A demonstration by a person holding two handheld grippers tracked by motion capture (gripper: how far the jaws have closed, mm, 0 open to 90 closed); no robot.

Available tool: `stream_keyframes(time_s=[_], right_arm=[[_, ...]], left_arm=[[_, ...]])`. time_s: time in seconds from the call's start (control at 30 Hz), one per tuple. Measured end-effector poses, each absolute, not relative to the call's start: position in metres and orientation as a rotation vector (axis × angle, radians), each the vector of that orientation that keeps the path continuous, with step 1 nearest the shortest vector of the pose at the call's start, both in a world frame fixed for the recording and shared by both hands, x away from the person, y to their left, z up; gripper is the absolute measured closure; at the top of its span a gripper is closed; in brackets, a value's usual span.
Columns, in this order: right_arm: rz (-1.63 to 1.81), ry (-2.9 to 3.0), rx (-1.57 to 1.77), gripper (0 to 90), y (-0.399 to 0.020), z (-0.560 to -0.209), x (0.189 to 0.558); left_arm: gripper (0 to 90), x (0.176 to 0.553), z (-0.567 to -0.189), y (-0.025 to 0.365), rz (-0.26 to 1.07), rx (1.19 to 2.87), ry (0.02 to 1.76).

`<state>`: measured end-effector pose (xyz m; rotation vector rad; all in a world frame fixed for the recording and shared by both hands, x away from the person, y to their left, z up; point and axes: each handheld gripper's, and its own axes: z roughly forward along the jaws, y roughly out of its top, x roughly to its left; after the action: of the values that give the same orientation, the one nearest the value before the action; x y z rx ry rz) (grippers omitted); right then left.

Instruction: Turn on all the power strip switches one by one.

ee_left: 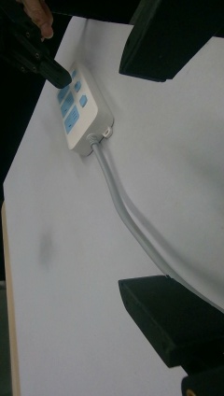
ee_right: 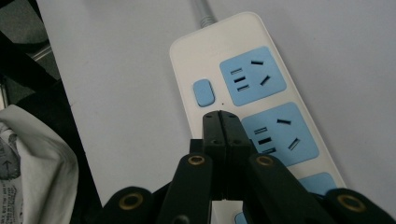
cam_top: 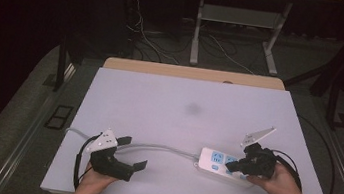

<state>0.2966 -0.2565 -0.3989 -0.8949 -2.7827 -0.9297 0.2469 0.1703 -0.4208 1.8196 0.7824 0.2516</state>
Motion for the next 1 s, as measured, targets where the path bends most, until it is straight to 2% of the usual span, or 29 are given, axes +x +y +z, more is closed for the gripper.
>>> stream_keyframes(time_s=[1.0], right_arm=[[-0.977,-2.792,-0.884,90.0,-0.26,-0.411,0.294]], left_arm=[[0.0,0.246,-0.421,0.168,0.25,1.829,0.776]])
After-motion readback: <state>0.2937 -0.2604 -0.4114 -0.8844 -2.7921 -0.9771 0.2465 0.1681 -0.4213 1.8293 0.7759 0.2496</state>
